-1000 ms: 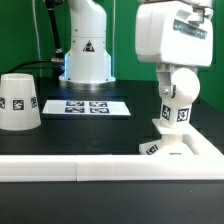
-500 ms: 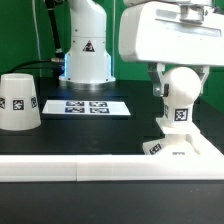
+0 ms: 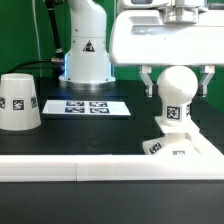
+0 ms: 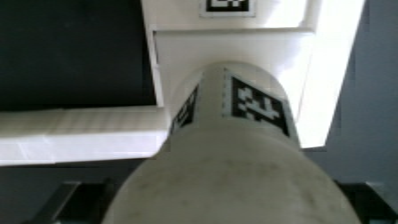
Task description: Assemble lamp
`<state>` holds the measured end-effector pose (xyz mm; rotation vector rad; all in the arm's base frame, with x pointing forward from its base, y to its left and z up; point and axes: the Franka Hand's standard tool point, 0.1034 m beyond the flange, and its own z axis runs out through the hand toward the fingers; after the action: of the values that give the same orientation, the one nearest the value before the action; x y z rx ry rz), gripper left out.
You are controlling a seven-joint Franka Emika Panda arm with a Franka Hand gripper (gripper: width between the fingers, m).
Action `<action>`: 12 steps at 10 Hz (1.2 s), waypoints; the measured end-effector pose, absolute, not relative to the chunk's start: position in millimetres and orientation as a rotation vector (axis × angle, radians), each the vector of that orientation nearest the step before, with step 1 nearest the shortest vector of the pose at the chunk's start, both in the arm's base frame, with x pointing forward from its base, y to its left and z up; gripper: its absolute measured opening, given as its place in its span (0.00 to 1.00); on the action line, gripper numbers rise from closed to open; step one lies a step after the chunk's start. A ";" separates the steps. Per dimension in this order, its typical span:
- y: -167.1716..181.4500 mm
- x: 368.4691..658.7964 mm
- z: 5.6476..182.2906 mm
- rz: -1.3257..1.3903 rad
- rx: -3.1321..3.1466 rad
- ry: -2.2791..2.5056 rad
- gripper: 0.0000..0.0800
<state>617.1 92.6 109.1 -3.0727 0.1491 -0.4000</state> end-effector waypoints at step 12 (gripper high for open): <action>109.9 609.2 106.2 -0.399 -3.085 -0.501 0.87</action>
Offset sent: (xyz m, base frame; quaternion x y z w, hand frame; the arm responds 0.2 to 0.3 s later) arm 0.0000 0.0000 0.0000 0.0000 0.0000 0.0000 1.0000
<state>609.2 109.9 106.2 -3.0846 -0.5008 -0.3988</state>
